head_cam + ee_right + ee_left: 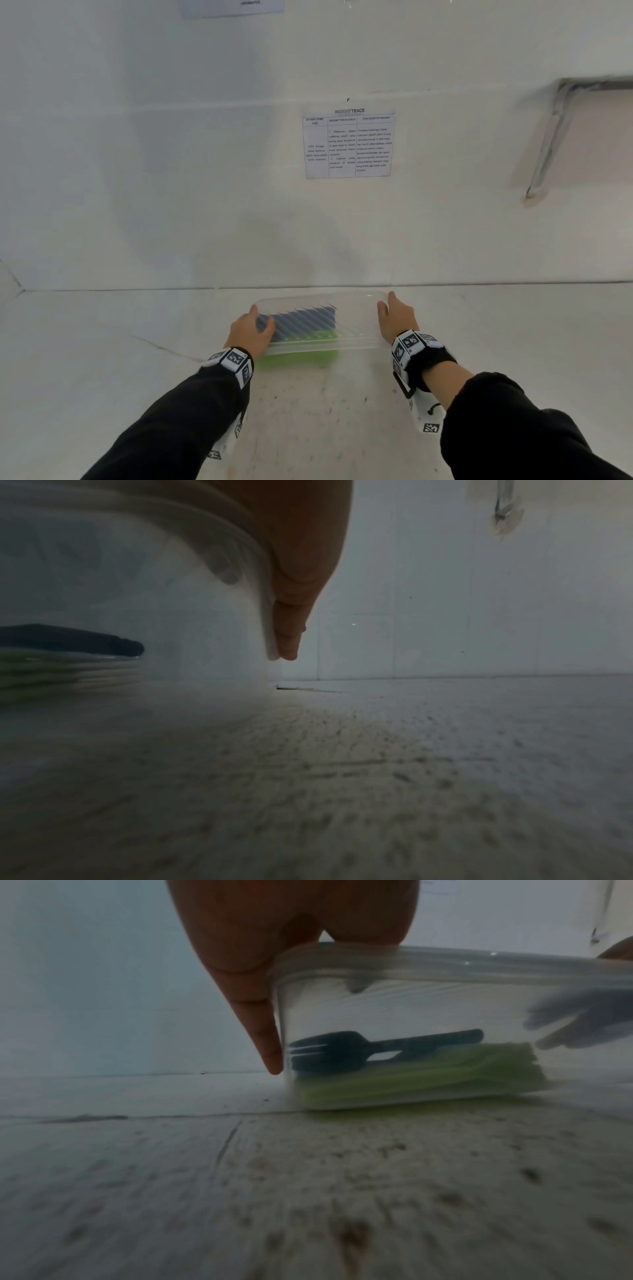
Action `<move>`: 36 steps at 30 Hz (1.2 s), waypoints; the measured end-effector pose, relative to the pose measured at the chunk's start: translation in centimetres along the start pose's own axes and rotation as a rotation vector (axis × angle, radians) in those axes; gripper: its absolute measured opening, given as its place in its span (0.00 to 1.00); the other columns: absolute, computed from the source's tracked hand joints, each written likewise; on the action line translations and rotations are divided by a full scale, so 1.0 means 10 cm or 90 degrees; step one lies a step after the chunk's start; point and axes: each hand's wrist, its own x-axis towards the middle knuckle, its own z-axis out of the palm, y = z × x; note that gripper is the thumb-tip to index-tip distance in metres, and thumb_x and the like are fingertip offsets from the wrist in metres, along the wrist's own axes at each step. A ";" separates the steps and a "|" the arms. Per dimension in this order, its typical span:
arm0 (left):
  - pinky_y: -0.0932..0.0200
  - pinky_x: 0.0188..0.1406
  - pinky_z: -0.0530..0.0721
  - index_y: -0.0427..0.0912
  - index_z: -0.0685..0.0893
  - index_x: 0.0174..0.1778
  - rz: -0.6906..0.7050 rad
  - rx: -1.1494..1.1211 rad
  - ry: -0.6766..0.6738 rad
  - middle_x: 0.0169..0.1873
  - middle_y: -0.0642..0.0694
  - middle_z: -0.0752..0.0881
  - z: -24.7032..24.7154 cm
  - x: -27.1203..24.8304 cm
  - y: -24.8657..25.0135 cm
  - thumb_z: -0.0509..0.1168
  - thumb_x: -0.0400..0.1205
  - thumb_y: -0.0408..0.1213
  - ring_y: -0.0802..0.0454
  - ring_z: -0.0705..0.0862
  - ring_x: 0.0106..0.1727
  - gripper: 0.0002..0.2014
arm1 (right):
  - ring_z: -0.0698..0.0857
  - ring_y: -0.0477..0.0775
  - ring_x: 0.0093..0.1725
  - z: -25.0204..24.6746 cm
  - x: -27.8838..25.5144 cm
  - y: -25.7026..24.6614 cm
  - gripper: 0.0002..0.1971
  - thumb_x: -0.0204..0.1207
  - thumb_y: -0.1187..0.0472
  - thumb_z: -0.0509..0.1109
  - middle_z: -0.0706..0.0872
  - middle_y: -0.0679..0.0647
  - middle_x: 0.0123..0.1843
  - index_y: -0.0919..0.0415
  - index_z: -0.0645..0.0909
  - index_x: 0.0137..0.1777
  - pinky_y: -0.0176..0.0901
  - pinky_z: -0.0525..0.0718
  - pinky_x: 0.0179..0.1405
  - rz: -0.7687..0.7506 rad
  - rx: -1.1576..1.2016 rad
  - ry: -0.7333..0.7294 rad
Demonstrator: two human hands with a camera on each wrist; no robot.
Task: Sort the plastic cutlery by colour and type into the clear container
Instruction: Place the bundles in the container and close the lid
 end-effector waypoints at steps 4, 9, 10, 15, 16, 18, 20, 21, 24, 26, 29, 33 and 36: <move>0.55 0.70 0.69 0.36 0.58 0.81 0.007 0.005 0.003 0.72 0.34 0.74 0.07 0.22 0.07 0.56 0.86 0.46 0.40 0.72 0.73 0.30 | 0.74 0.66 0.69 0.05 0.22 0.02 0.21 0.87 0.59 0.49 0.76 0.68 0.70 0.72 0.64 0.74 0.48 0.73 0.62 0.005 0.017 0.002; 0.54 0.70 0.69 0.36 0.58 0.81 0.014 -0.005 0.012 0.71 0.35 0.74 0.13 0.38 0.07 0.56 0.86 0.45 0.40 0.72 0.72 0.29 | 0.73 0.66 0.72 0.11 0.38 0.04 0.24 0.87 0.58 0.48 0.73 0.67 0.74 0.70 0.60 0.79 0.49 0.72 0.69 0.008 0.040 0.003; 0.54 0.70 0.69 0.36 0.58 0.81 0.016 -0.004 0.015 0.72 0.35 0.73 0.14 0.39 0.05 0.55 0.86 0.45 0.40 0.72 0.72 0.30 | 0.72 0.66 0.73 0.12 0.38 0.04 0.24 0.87 0.58 0.48 0.72 0.66 0.75 0.69 0.58 0.80 0.50 0.71 0.71 0.007 0.042 0.002; 0.51 0.75 0.65 0.38 0.55 0.82 0.016 -0.003 0.000 0.77 0.36 0.67 0.19 0.41 -0.01 0.53 0.87 0.47 0.39 0.67 0.76 0.30 | 0.68 0.65 0.76 0.12 0.36 0.06 0.25 0.87 0.59 0.46 0.67 0.64 0.79 0.66 0.53 0.82 0.48 0.67 0.74 0.007 0.049 -0.005; 0.51 0.75 0.64 0.39 0.55 0.82 0.017 -0.009 -0.002 0.77 0.36 0.66 0.19 0.40 -0.01 0.53 0.87 0.46 0.40 0.67 0.77 0.30 | 0.67 0.64 0.77 0.11 0.35 0.05 0.25 0.87 0.59 0.46 0.65 0.63 0.80 0.66 0.53 0.82 0.48 0.66 0.75 0.008 0.051 -0.007; 0.52 0.75 0.64 0.39 0.58 0.81 0.006 -0.041 0.007 0.78 0.36 0.63 0.17 0.40 -0.01 0.55 0.86 0.46 0.41 0.66 0.77 0.29 | 0.65 0.63 0.78 0.09 0.33 0.04 0.25 0.87 0.59 0.47 0.64 0.62 0.81 0.64 0.52 0.83 0.47 0.65 0.75 0.019 0.065 -0.018; 0.50 0.73 0.67 0.40 0.64 0.79 -0.003 -0.046 0.038 0.77 0.38 0.61 0.15 0.39 0.00 0.57 0.85 0.47 0.41 0.68 0.75 0.28 | 0.64 0.62 0.79 0.06 0.31 0.05 0.26 0.87 0.59 0.48 0.61 0.61 0.82 0.64 0.51 0.83 0.46 0.63 0.76 0.023 0.077 -0.039; 0.49 0.72 0.67 0.40 0.66 0.78 -0.004 -0.034 0.045 0.77 0.39 0.62 0.15 0.38 0.01 0.57 0.85 0.48 0.41 0.68 0.75 0.27 | 0.63 0.62 0.80 0.04 0.30 0.05 0.26 0.87 0.58 0.49 0.59 0.61 0.83 0.64 0.50 0.83 0.45 0.62 0.76 0.022 0.078 -0.047; 0.50 0.78 0.60 0.38 0.63 0.80 0.011 -0.022 0.003 0.81 0.40 0.58 0.15 0.29 0.02 0.52 0.87 0.47 0.44 0.61 0.80 0.27 | 0.62 0.61 0.80 -0.01 0.21 0.08 0.27 0.87 0.57 0.49 0.58 0.60 0.83 0.64 0.50 0.83 0.45 0.61 0.77 0.024 0.083 -0.051; 0.53 0.80 0.54 0.40 0.57 0.82 0.022 -0.006 -0.033 0.83 0.41 0.51 0.15 0.19 0.00 0.50 0.88 0.47 0.45 0.53 0.83 0.27 | 0.61 0.60 0.81 -0.04 0.09 0.10 0.27 0.87 0.56 0.49 0.58 0.60 0.83 0.64 0.51 0.83 0.45 0.60 0.78 0.021 0.090 -0.050; 0.52 0.82 0.51 0.42 0.55 0.83 0.038 0.026 -0.035 0.83 0.40 0.47 0.17 -0.06 -0.04 0.50 0.88 0.46 0.45 0.48 0.84 0.27 | 0.59 0.59 0.82 -0.05 -0.12 0.15 0.27 0.87 0.56 0.50 0.56 0.58 0.84 0.64 0.52 0.83 0.44 0.57 0.79 0.004 0.090 -0.051; 0.52 0.82 0.50 0.43 0.54 0.82 0.066 0.074 -0.028 0.83 0.40 0.45 0.24 -0.47 -0.07 0.53 0.87 0.46 0.44 0.46 0.84 0.29 | 0.57 0.56 0.83 -0.06 -0.50 0.27 0.26 0.87 0.57 0.51 0.56 0.57 0.84 0.63 0.55 0.82 0.42 0.54 0.80 -0.019 0.069 -0.048; 0.54 0.82 0.49 0.40 0.53 0.82 0.089 0.048 -0.042 0.83 0.41 0.45 0.30 -0.78 -0.02 0.52 0.87 0.45 0.47 0.46 0.84 0.29 | 0.57 0.55 0.83 -0.11 -0.80 0.40 0.25 0.87 0.57 0.51 0.56 0.56 0.84 0.63 0.56 0.82 0.41 0.53 0.79 -0.019 0.072 -0.042</move>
